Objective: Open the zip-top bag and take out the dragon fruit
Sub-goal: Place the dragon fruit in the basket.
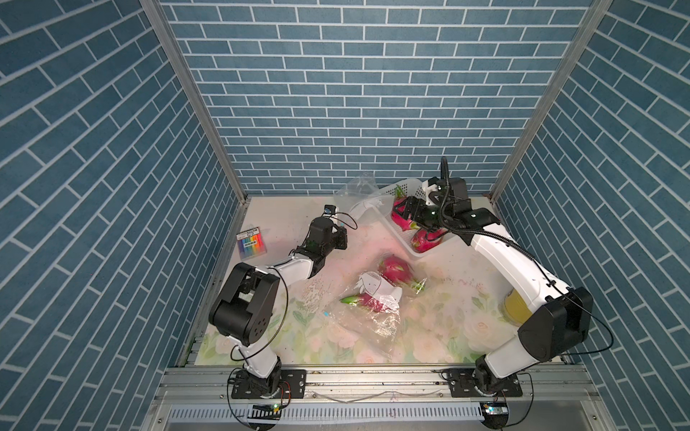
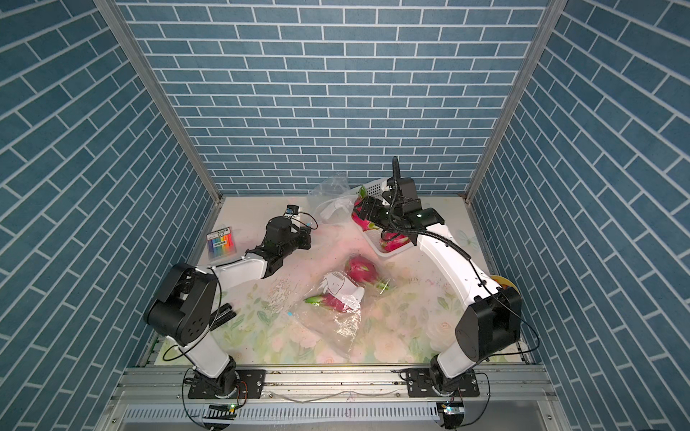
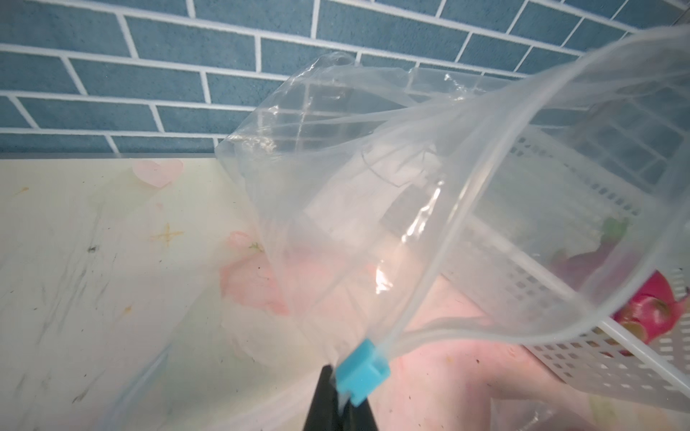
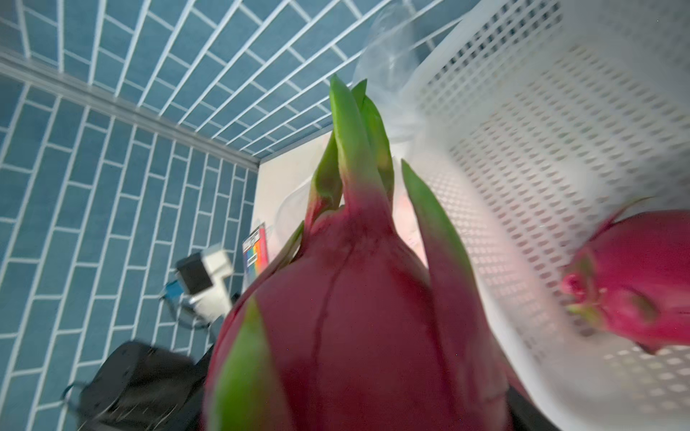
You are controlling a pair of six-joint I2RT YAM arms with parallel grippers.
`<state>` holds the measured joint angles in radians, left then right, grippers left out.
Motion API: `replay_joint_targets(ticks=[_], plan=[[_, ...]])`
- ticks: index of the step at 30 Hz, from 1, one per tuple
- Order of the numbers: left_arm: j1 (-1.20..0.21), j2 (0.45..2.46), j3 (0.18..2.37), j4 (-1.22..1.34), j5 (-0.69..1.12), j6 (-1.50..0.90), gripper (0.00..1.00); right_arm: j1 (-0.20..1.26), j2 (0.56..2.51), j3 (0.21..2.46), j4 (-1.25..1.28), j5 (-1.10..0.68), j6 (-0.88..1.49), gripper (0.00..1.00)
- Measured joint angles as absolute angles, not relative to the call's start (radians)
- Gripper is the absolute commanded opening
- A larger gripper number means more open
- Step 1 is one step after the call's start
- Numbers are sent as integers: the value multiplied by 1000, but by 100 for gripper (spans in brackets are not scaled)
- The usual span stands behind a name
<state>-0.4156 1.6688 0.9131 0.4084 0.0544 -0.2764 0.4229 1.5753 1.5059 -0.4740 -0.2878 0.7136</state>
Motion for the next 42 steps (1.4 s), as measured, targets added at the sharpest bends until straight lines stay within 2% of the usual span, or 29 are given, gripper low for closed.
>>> replay_joint_targets(ticks=[4,13,22,28,32,34,42], plan=[[-404,1567,804,429,91,-337,0,379,1661,1574,-501,-218,673,78],[-340,1501,676,473,162,-450,0,370,1923,1696,-509,-14,574,80],[-315,1436,653,496,153,-472,0,368,2085,1745,-511,38,568,80],[-286,1430,624,506,142,-487,0,368,2119,1761,-498,35,572,84],[-266,1431,611,507,136,-496,0,368,2125,1766,-496,31,572,90],[-259,1430,608,508,134,-501,0,368,2125,1768,-494,28,580,99],[-245,1431,605,516,127,-503,0,368,2125,1770,-489,21,580,99]])
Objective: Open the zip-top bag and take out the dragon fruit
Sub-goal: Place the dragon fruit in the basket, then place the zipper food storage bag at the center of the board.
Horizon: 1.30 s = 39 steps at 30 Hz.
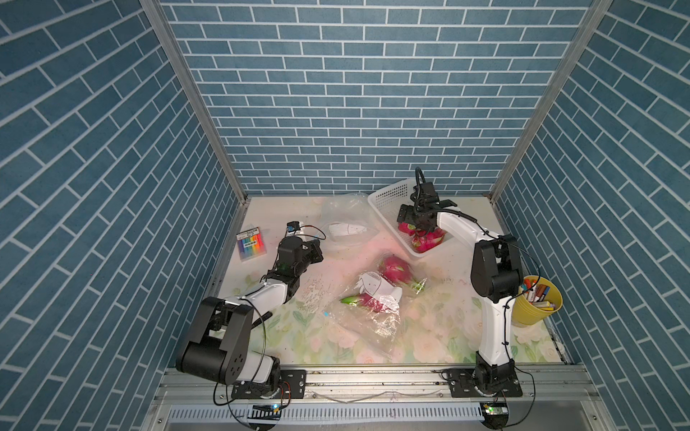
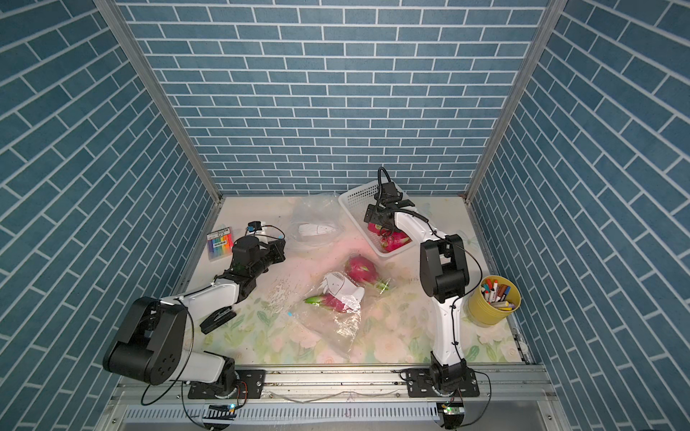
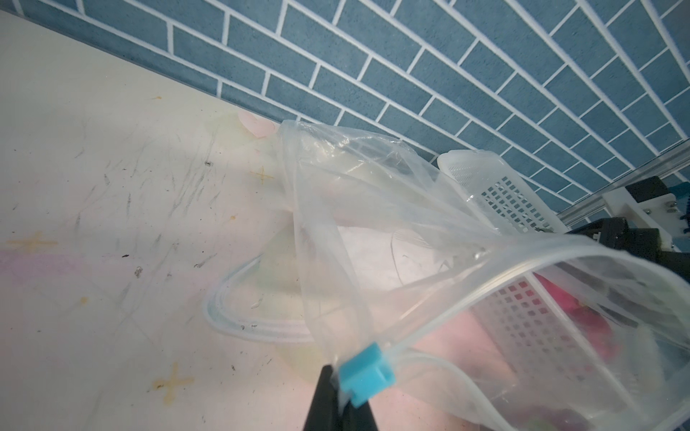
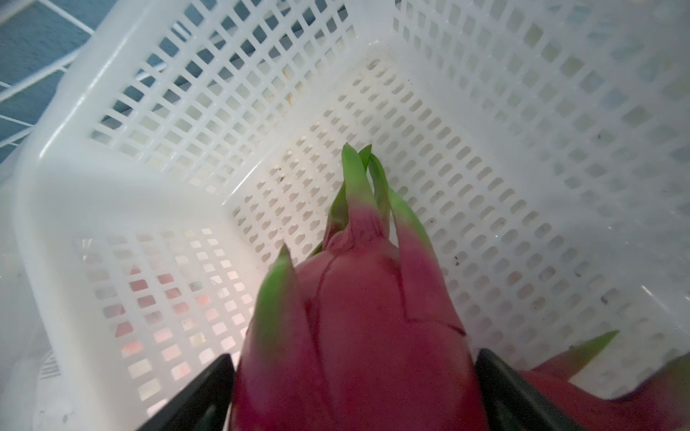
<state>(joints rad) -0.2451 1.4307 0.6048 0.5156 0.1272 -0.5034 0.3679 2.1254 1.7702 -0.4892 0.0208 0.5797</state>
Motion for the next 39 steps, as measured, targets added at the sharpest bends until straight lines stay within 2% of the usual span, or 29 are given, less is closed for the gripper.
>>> replay_joint_targets(ticks=[6,16,23,24,28,29,30,34,39], plan=[[-201,1447,605,540,96,-501,0,368,2070,1728,-505,46,579,99],[-32,1644,653,643,56,-527,0,368,1713,1517,-508,122,570,99],[13,1781,801,657,77,-541,4,365,1570,1400,-505,207,580,99],[20,1800,826,657,84,-542,9,364,1559,1397,-507,218,581,99],[59,1851,886,643,119,-561,71,354,1499,1362,-506,240,590,99],[68,1853,887,641,125,-568,93,352,1485,1348,-506,239,590,99],[76,1853,884,638,133,-577,100,350,1471,1335,-508,239,590,99],[92,1802,812,633,140,-620,100,346,1424,1256,-503,179,592,95],[91,1621,651,636,150,-686,100,362,1340,1052,-466,38,611,95]])
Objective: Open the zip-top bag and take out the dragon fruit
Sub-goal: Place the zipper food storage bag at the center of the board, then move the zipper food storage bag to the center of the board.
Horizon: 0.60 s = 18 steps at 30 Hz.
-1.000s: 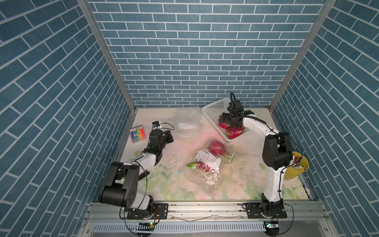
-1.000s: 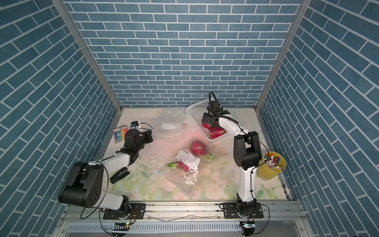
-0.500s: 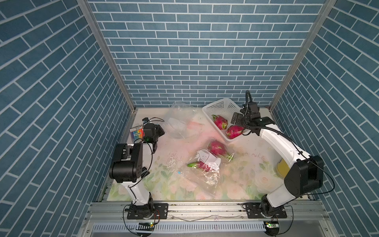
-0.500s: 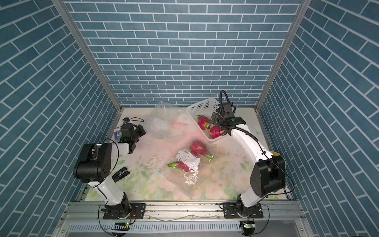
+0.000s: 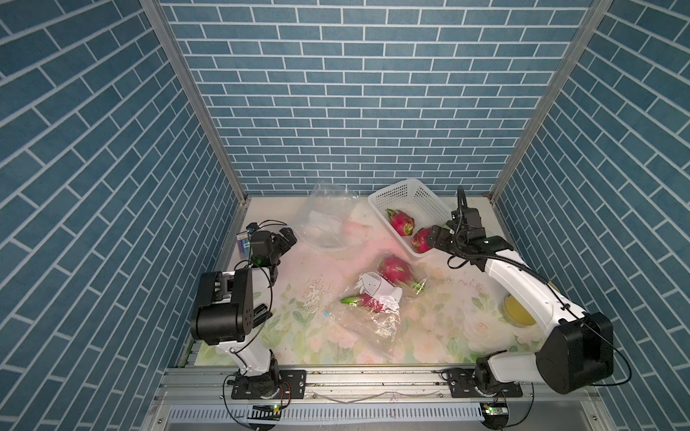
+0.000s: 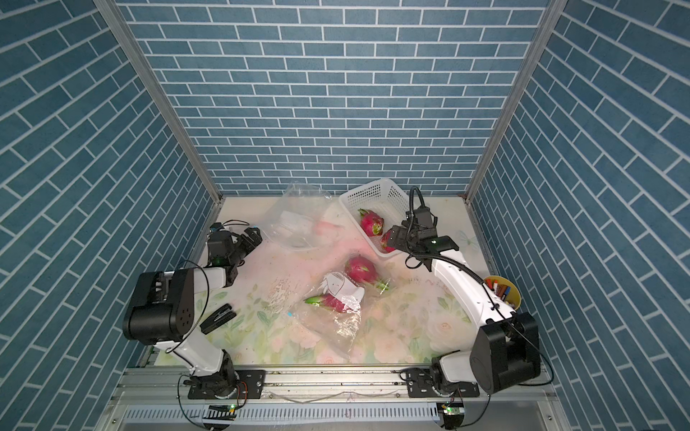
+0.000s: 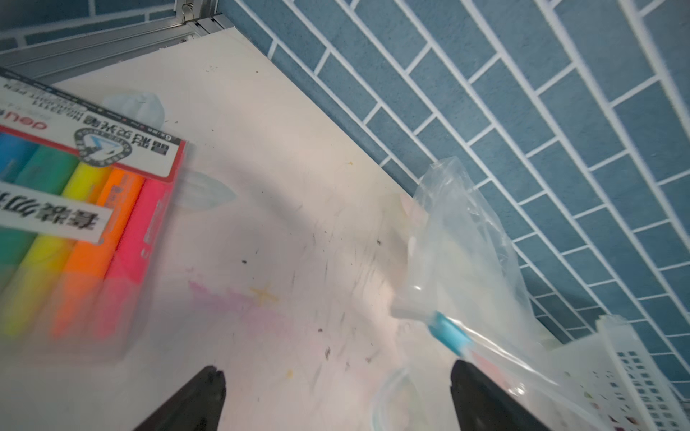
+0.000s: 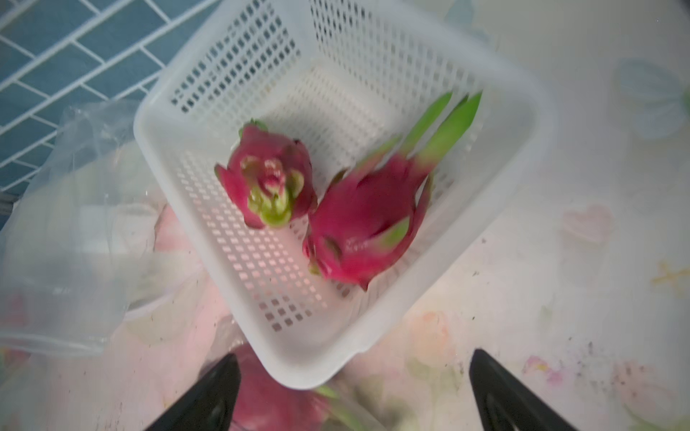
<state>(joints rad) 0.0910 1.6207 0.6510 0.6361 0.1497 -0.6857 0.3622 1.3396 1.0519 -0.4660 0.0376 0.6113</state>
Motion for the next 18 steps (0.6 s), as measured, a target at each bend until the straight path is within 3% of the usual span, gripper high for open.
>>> replay_joint_targets(ticks=[9,15,18], plan=[[114,1443,596,620,270,-821,100,594,1232,884,-438,-8,682,94],[94,1354,477,675,362,-906,100,640,1248,789,-327,-28,763,85],[30,1296,451,645,375,-894,100,656,1295,792,-273,-23,783,75]])
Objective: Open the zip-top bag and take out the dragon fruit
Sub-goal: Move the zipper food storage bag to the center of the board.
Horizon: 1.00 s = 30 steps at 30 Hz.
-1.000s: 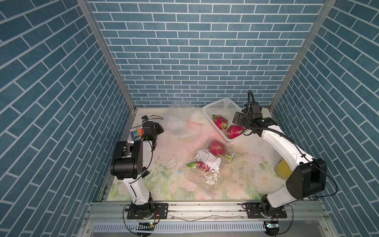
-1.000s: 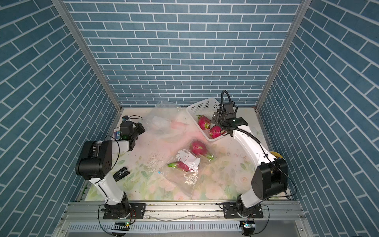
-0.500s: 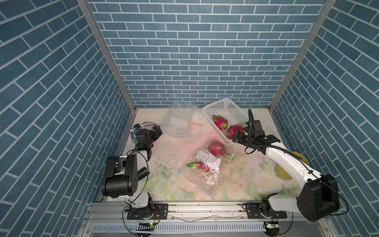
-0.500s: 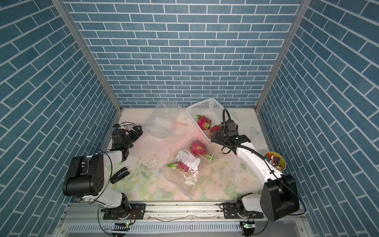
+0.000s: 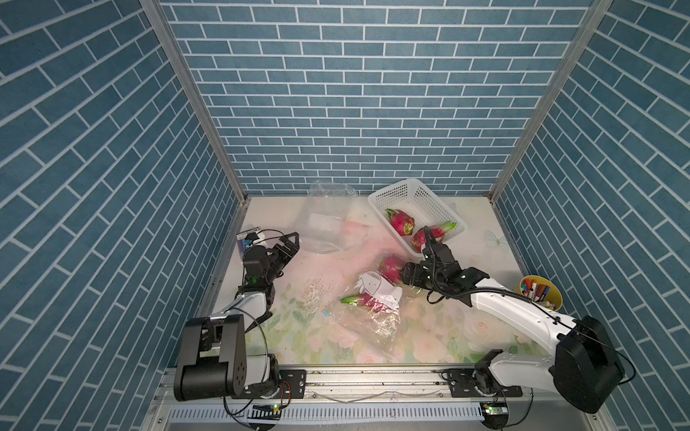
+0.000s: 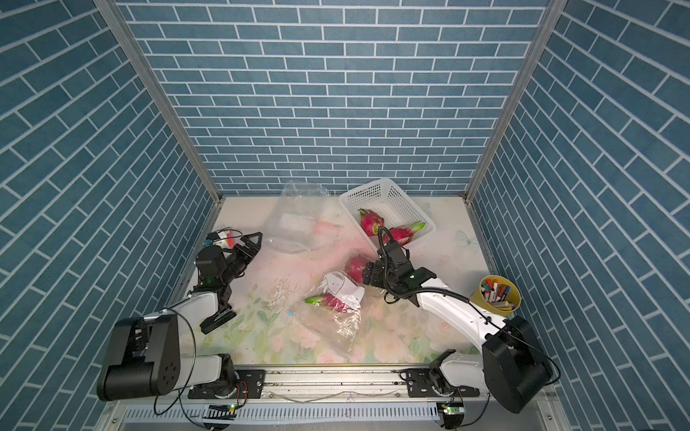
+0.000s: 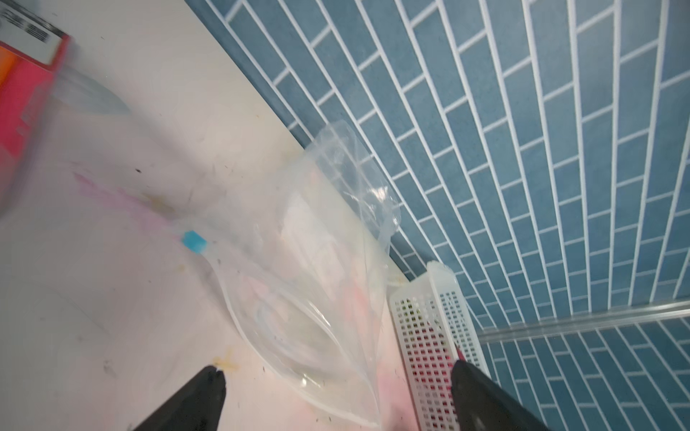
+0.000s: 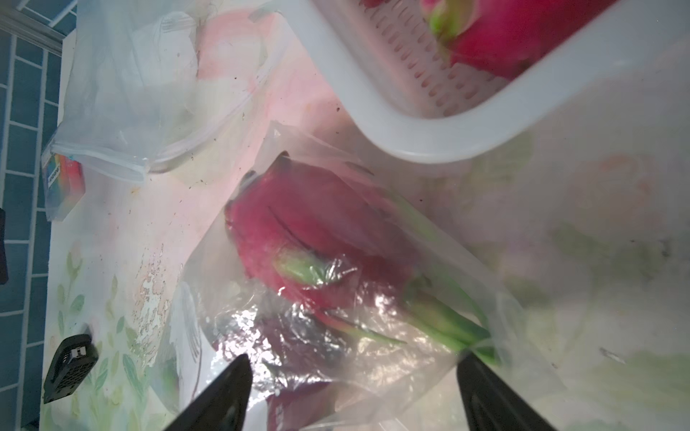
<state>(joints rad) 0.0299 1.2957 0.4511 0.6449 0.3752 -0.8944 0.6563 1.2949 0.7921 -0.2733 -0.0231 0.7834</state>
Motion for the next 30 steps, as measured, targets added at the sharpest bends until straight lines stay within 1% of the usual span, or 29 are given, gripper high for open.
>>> replay_joint_targets(ticks=[4,7,9,16,22,26,30], plan=[[-63,1203,439,579,382,-843,100,666,1387,818,-214,-31,815,51],[-78,1136,397,555,381,-824,100,669,1468,850,-176,-46,825,31],[-78,1109,369,535,375,-821,100,673,1525,883,-158,-56,830,22],[-79,1089,346,498,366,-814,100,694,1729,1099,-119,-104,795,22],[-88,1089,345,481,441,-810,100,696,1904,1350,-115,-117,736,23],[-146,1091,326,472,482,-800,100,696,1975,1467,-125,-117,708,23],[-242,1134,280,503,500,-810,100,696,1963,1493,-127,-117,698,23]])
